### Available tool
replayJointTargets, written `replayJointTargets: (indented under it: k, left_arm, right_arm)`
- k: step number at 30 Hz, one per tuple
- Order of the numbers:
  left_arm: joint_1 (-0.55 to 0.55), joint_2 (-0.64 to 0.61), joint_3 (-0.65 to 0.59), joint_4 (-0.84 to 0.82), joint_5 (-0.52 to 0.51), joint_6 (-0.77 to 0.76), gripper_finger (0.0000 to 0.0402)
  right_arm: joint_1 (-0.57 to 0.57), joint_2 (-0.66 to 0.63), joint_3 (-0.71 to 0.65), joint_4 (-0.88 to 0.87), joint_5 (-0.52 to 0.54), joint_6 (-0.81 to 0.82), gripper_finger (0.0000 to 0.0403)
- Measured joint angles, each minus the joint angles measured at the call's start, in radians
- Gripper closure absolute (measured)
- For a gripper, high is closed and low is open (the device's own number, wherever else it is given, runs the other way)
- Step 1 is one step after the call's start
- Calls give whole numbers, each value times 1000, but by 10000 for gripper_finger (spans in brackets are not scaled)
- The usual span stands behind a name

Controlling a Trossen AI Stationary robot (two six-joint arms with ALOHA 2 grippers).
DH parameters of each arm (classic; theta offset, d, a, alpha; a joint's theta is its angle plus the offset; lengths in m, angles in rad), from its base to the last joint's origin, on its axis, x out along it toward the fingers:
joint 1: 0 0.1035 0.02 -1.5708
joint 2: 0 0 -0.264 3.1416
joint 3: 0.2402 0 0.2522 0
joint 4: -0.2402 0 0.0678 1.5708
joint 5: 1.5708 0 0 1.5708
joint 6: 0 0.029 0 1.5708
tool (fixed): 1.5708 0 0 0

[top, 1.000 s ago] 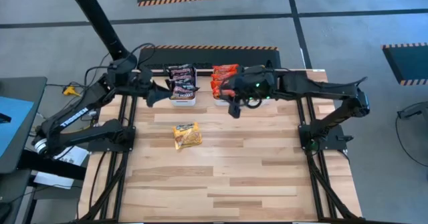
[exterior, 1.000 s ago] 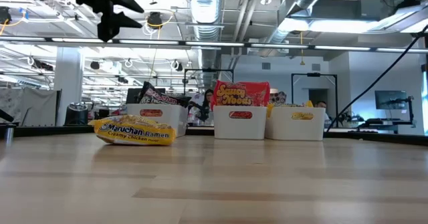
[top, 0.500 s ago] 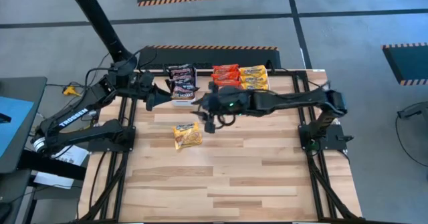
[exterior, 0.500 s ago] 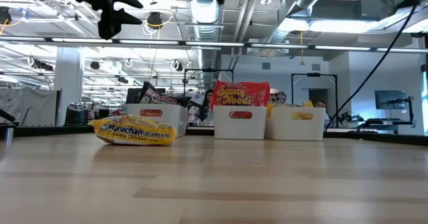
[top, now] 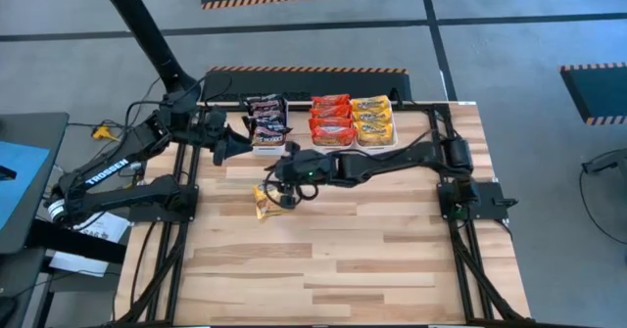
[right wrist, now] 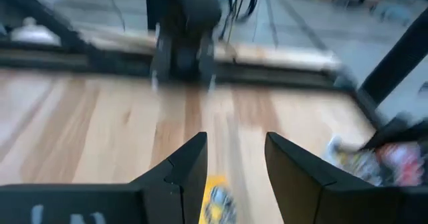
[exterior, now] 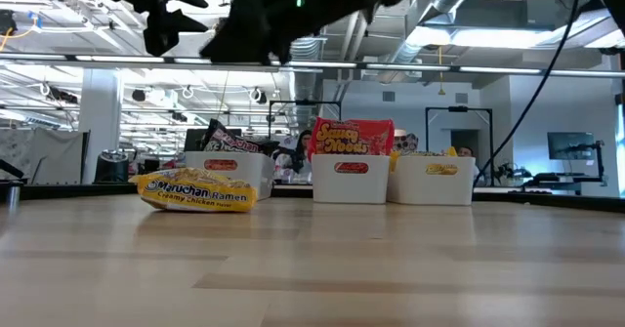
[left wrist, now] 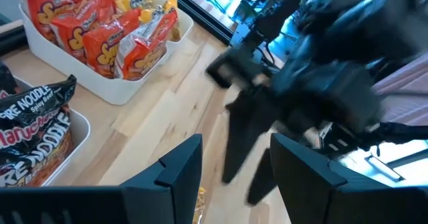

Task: Sort Maruchan noodles
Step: Put the yellow noodle pack into the right white bin

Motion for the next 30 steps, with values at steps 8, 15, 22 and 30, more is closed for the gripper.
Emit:
replayJointTargets:
  k: [8,15,22,30]
  left_arm:
    - [-1,0,0,-4,-16,-5,237]
    - [-3,12,2,-33,-18,-6,237]
    - [-3,25,0,-55,-48,0,237]
    - [-3,25,1,-50,-45,1,237]
  right_arm:
    - [-3,101,4,20,-42,49,230]
    - [3,178,53,10,-66,80,230]
    - [0,195,52,-80,-94,107,230]
    - [-12,248,52,-119,-128,162,230]
